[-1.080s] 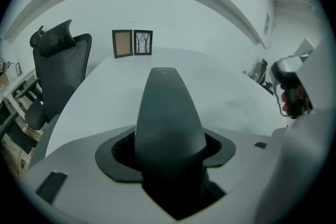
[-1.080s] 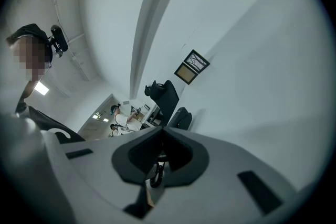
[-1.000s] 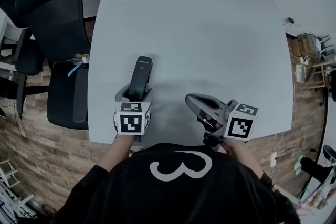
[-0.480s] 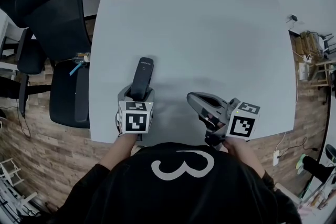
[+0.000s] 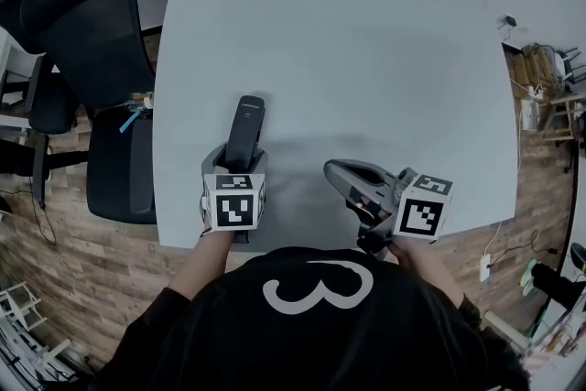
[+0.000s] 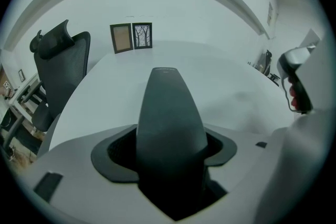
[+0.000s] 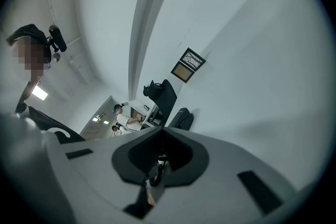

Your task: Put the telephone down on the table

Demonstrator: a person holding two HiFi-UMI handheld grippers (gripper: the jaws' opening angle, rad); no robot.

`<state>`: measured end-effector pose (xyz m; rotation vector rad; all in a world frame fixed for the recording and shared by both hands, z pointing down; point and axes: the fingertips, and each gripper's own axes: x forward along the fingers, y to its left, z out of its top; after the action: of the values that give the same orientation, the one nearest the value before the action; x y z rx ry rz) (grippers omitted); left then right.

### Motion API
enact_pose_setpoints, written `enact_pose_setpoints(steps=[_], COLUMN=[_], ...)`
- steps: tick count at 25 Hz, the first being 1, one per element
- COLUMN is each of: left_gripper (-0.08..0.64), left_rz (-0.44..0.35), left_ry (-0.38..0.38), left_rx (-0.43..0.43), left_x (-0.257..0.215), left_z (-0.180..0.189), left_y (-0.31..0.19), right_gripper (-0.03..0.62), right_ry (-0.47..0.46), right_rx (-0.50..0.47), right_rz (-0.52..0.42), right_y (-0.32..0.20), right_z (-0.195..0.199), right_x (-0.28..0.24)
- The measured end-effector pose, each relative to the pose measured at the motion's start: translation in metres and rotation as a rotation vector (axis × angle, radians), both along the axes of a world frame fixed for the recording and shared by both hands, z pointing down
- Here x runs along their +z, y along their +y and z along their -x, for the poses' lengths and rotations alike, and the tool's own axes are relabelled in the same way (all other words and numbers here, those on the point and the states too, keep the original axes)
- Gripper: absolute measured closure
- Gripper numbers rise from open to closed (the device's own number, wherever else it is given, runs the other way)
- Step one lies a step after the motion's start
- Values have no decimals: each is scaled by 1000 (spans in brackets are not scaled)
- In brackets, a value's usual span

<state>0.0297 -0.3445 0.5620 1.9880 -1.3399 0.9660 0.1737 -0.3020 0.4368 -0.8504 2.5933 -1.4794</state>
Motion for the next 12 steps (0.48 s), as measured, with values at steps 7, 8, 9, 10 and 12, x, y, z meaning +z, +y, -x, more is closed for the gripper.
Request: enact_pose_setpoints(steps=[7, 8, 9, 10, 12], left_gripper=[189, 189, 189, 189, 189], left_rz=[-16, -27, -36, -46, -76], left_ry=[29, 34, 45, 59, 95], left_rx=[11, 5, -2, -10, -34], left_x=[-13, -18, -23, -28, -44], left_z=[-3, -1, 1, 5, 12], left_y=[7, 8, 9, 11, 16], right_gripper=[588, 588, 588, 588, 588], right_ry=[20, 21, 21, 21, 22], right_rx=[-31, -29, -26, -23, -21], right_rz=[-11, -14, -17, -21, -30], right_y=[14, 16, 18, 22, 31], right_z=[8, 8, 9, 10, 12], right_x=[-5, -6, -6, -7, -10])
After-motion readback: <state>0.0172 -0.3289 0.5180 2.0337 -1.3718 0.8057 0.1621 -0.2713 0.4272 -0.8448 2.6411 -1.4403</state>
